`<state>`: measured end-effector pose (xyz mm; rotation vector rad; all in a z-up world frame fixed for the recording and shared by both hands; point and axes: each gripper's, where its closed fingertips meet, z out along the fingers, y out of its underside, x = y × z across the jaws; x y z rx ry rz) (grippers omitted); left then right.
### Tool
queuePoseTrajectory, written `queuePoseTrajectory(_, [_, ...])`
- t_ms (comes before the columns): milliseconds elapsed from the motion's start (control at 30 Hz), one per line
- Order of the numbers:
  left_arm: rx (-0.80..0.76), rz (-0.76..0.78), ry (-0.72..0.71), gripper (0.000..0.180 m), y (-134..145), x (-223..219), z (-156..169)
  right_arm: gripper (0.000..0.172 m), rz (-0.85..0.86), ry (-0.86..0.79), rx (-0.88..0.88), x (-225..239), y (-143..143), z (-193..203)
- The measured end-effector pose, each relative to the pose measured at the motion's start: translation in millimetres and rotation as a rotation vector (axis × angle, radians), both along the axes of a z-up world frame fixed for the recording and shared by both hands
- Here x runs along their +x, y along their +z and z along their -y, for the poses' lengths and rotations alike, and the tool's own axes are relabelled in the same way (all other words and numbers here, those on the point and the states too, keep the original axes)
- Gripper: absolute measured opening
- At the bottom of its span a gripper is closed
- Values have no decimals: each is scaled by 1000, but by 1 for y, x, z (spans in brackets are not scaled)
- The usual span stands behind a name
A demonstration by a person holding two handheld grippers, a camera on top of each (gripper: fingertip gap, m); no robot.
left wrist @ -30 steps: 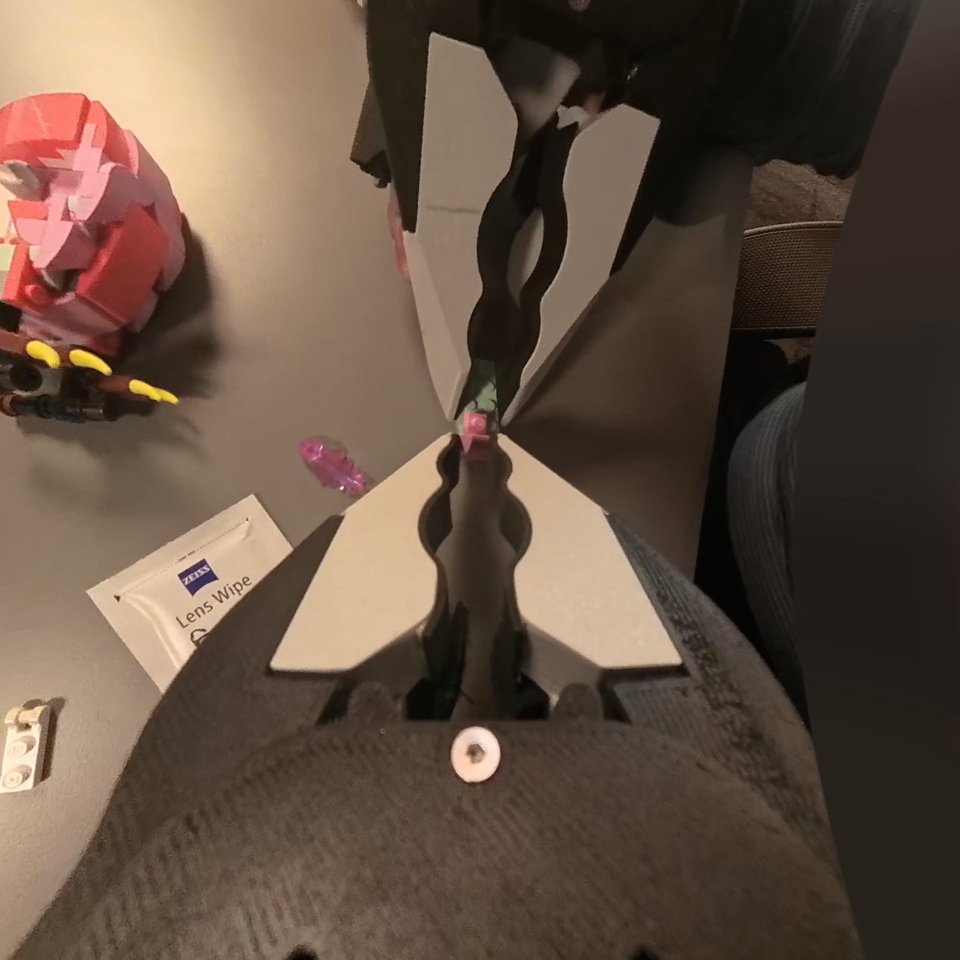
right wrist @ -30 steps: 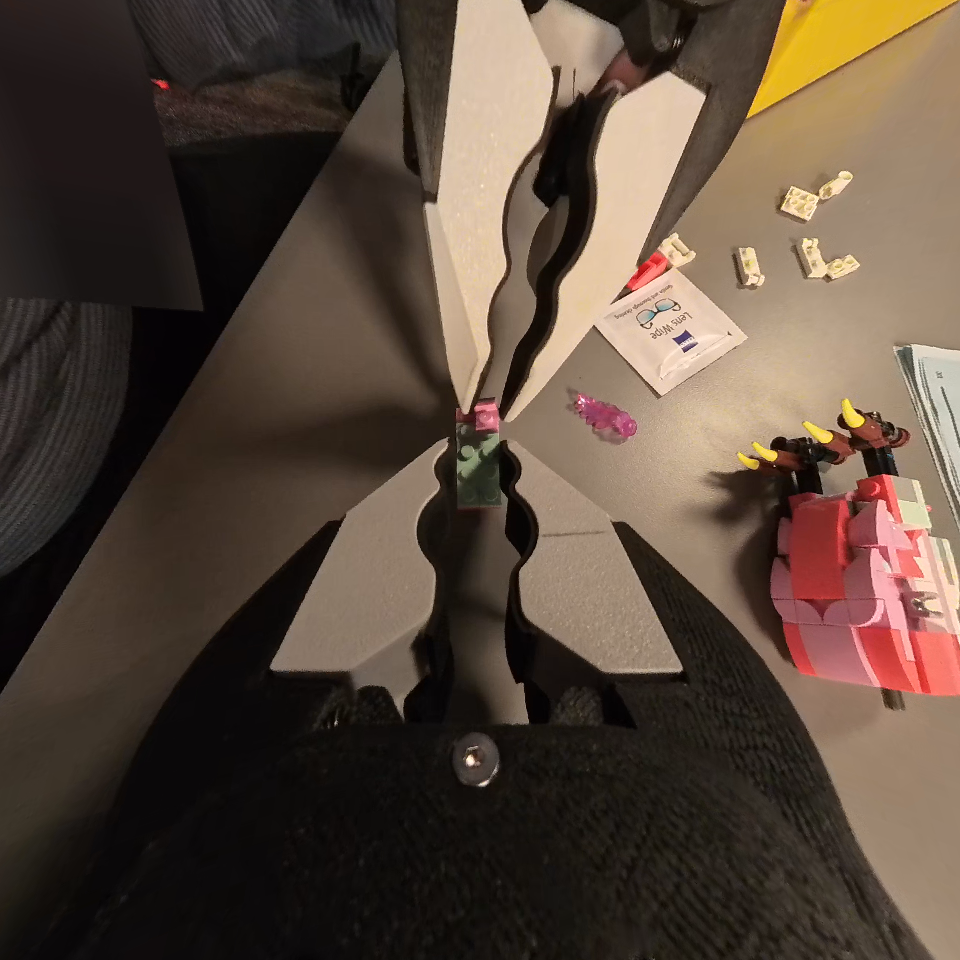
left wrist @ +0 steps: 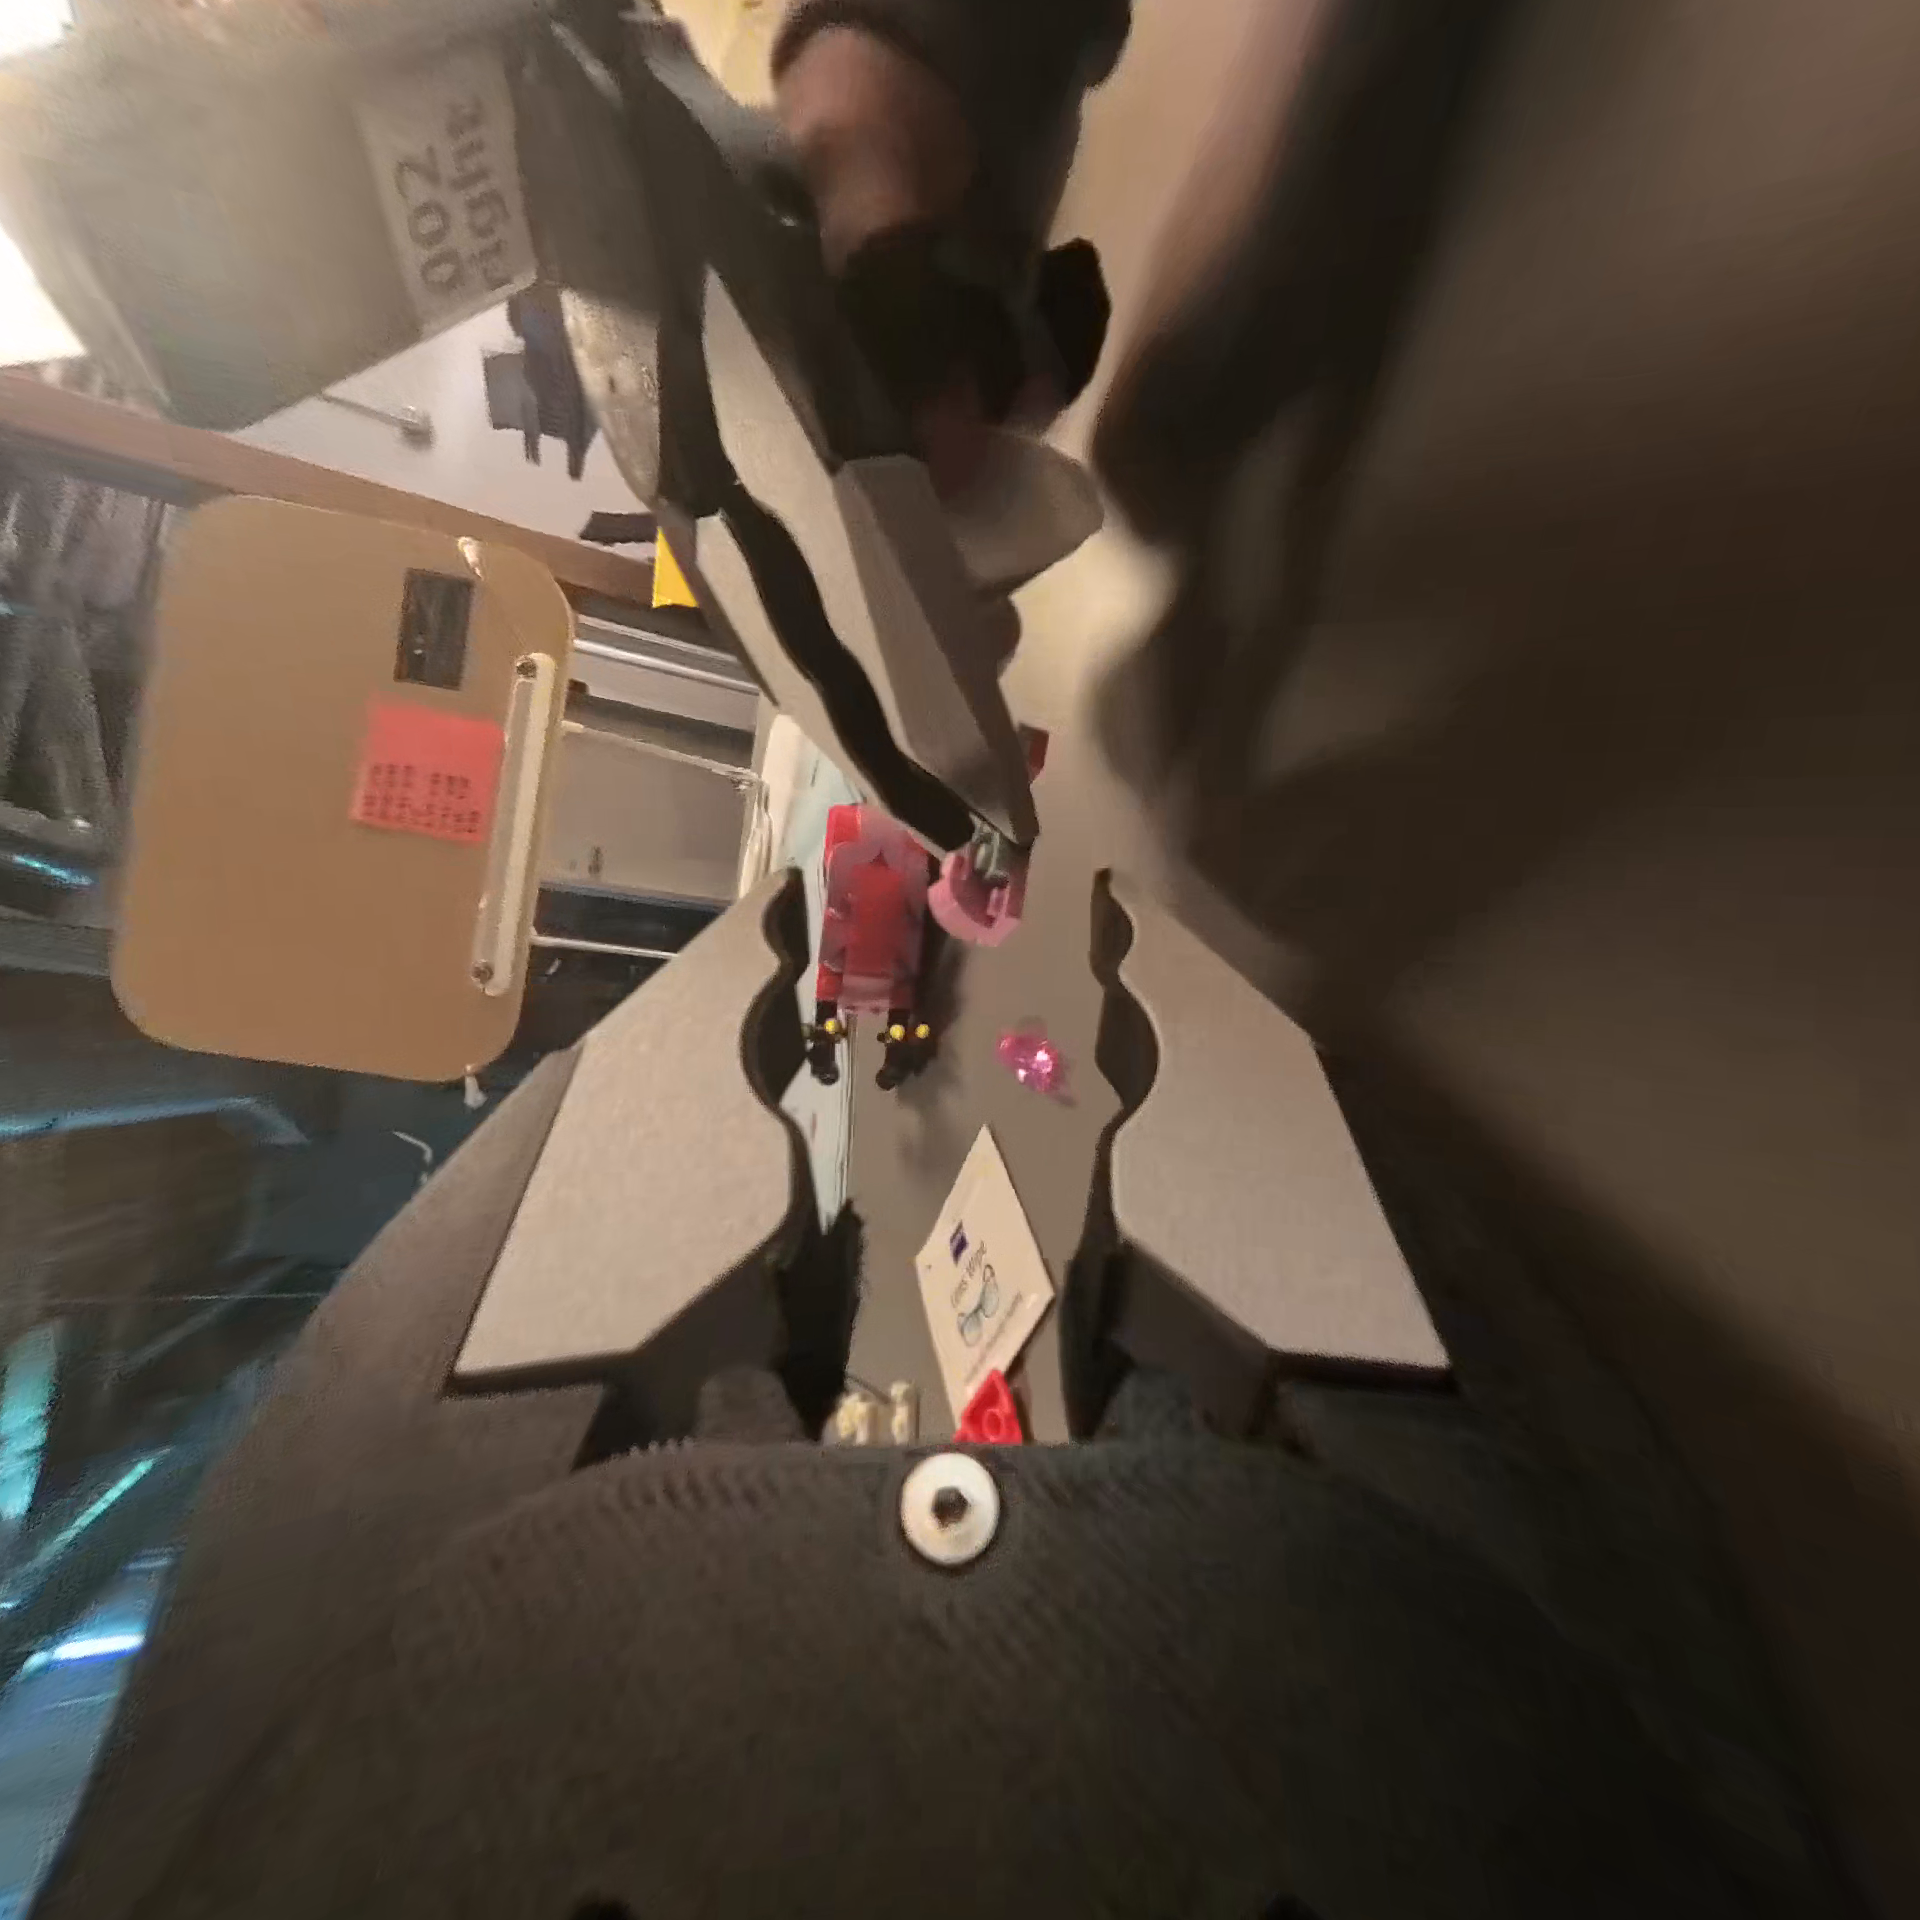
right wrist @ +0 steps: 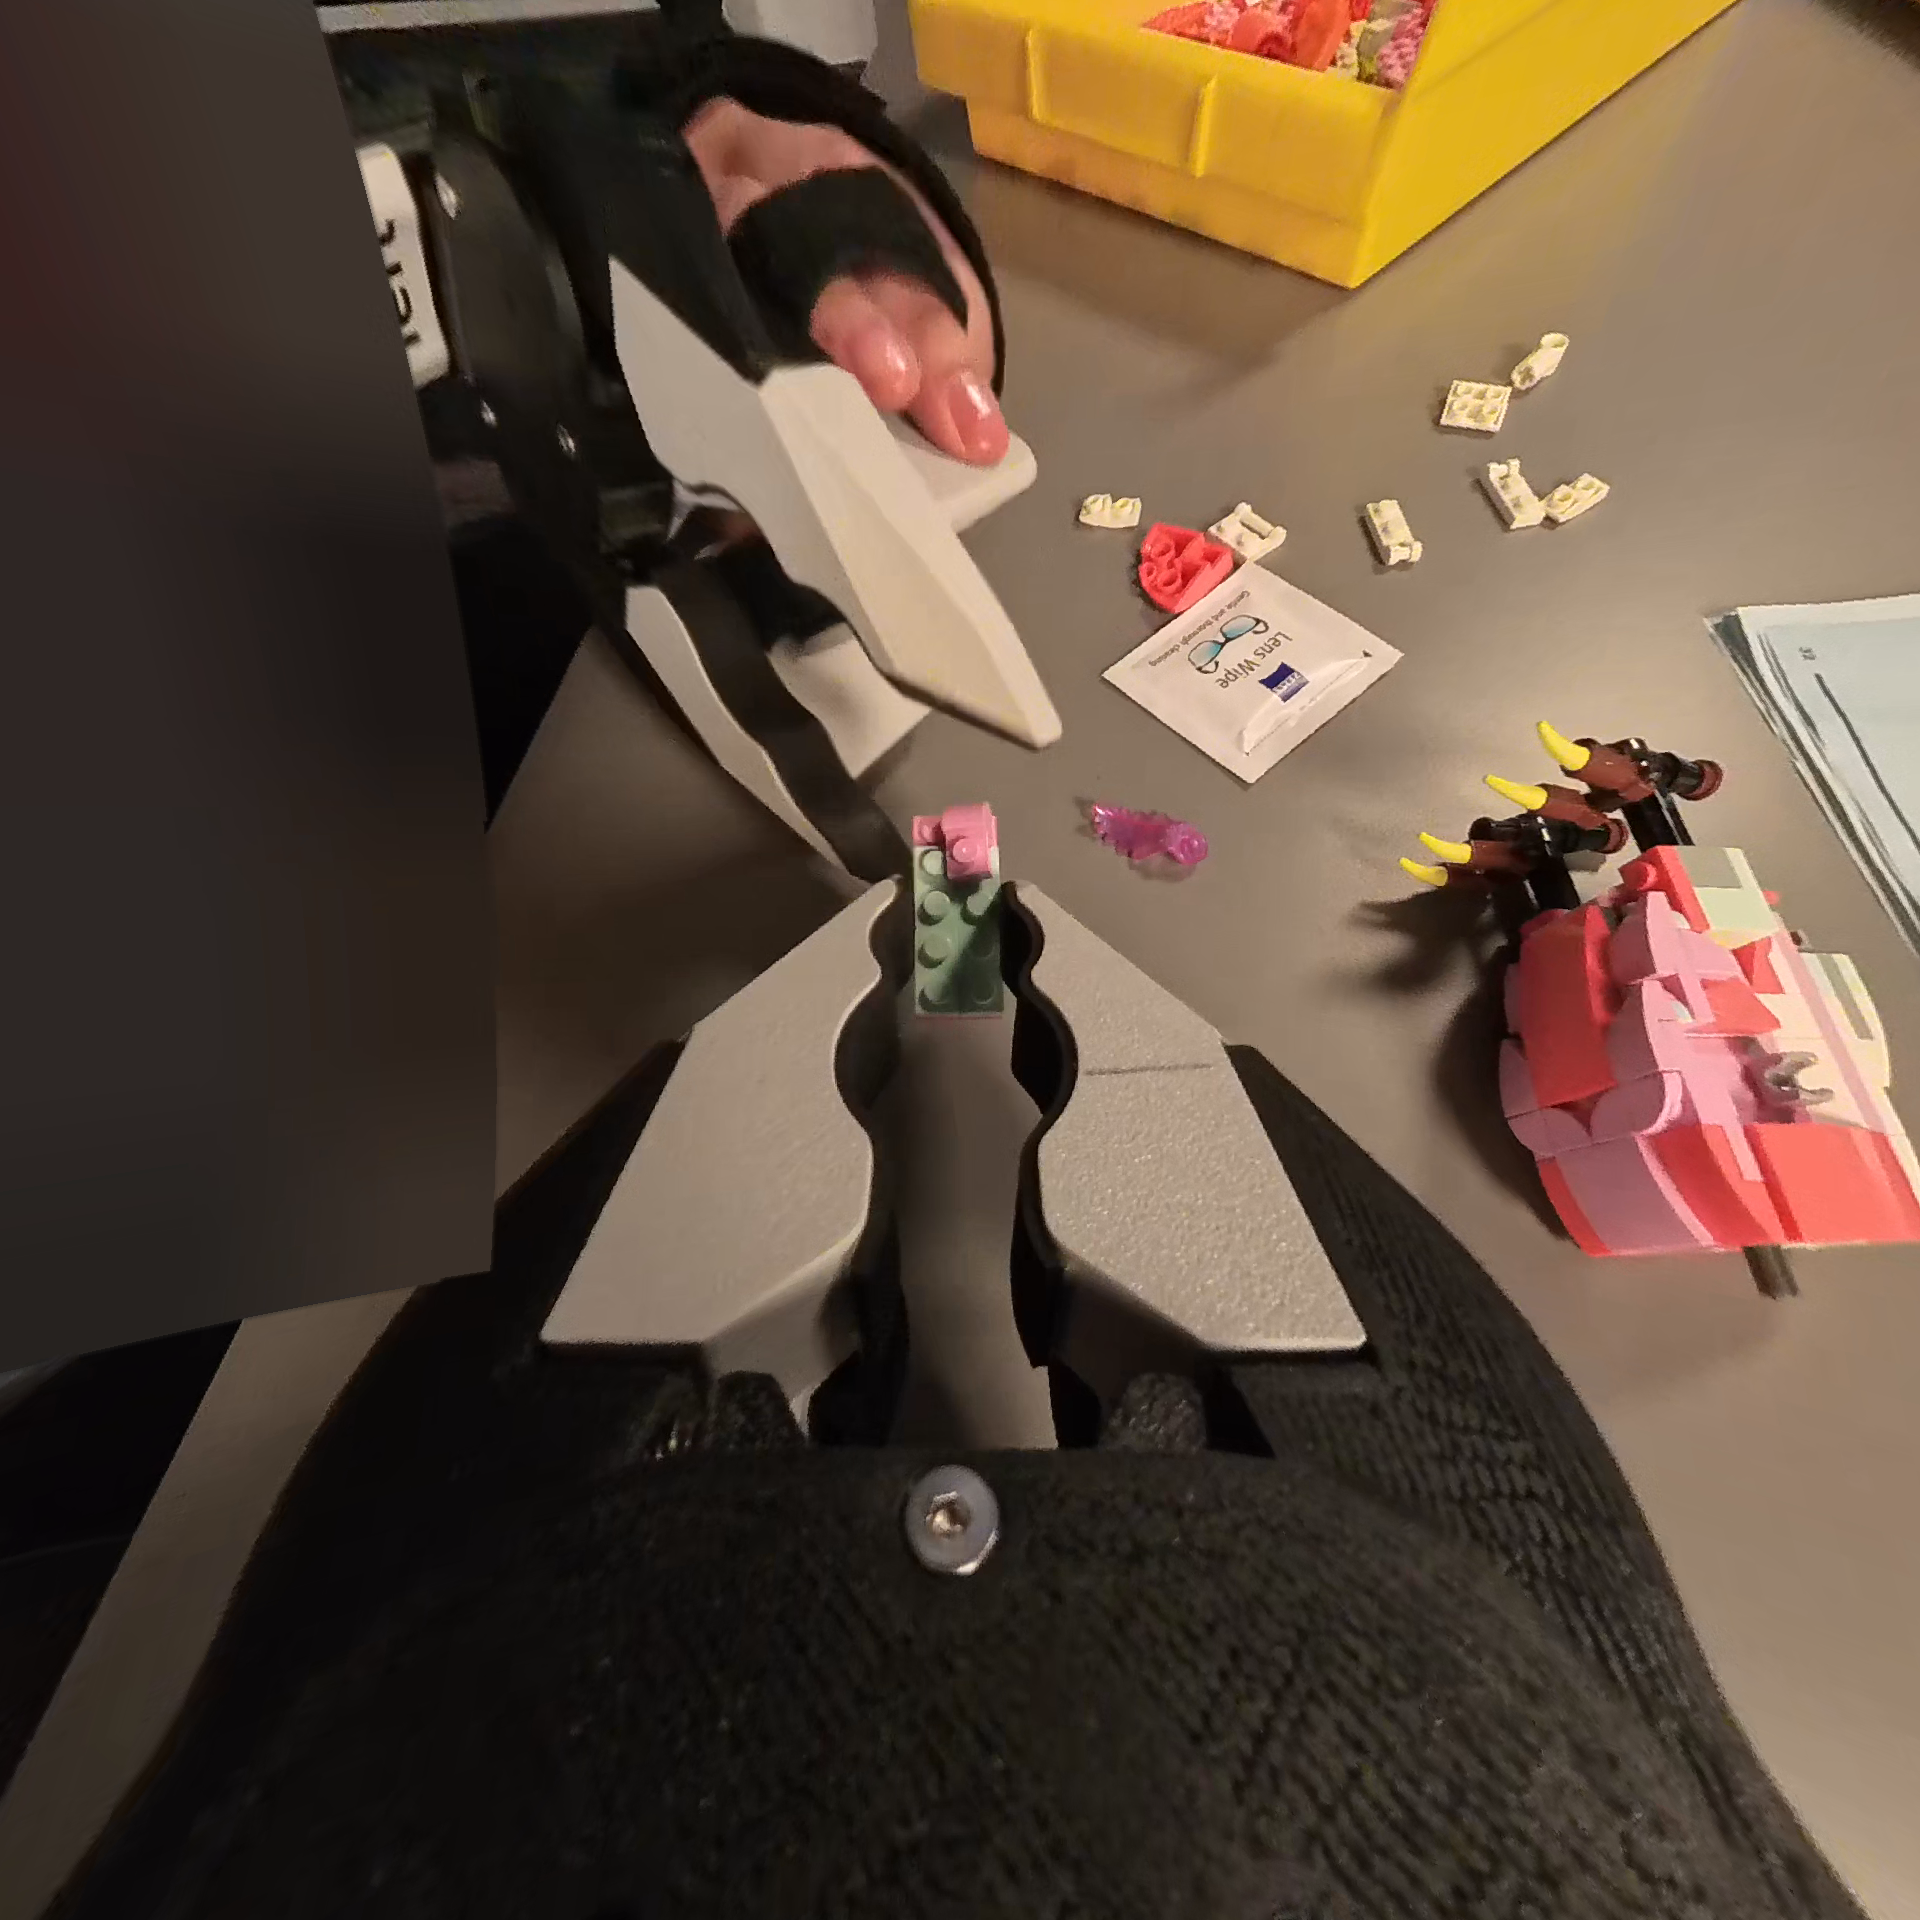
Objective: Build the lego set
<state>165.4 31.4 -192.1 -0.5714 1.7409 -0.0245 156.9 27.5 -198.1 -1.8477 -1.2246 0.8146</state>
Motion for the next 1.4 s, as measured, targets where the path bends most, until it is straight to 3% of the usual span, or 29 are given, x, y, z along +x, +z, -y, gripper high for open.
queuePoseTrajectory(233, [113, -58, 2, 39, -15, 3, -4, 14, -2, 5, -21, -2, -2, 1])
queuePoseTrajectory(633, [181, -31, 5, 15, -12, 4, -5, 14, -2, 16, -42, -4, -5, 3])
queuePoseTrajectory(933, [223, -37, 35, 14, -10, 5, -8, 13, -26, 4, -68, -3, -3, 2])
queuePoseTrajectory(1167, [45, -31, 111, 13, -8, 4, -19, 15, -68, -52, -41, -2, 2, -9])
queuePoseTrajectory(1267, [-119, -17, 164, 13, -7, 2, -31, 29, -9, -101, 112, 1, 4, -20])
queuePoseTrajectory(1400, [-210, -15, 189, 13, -8, 2, -36, 29, 186, -130, 411, 6, 3, -31])
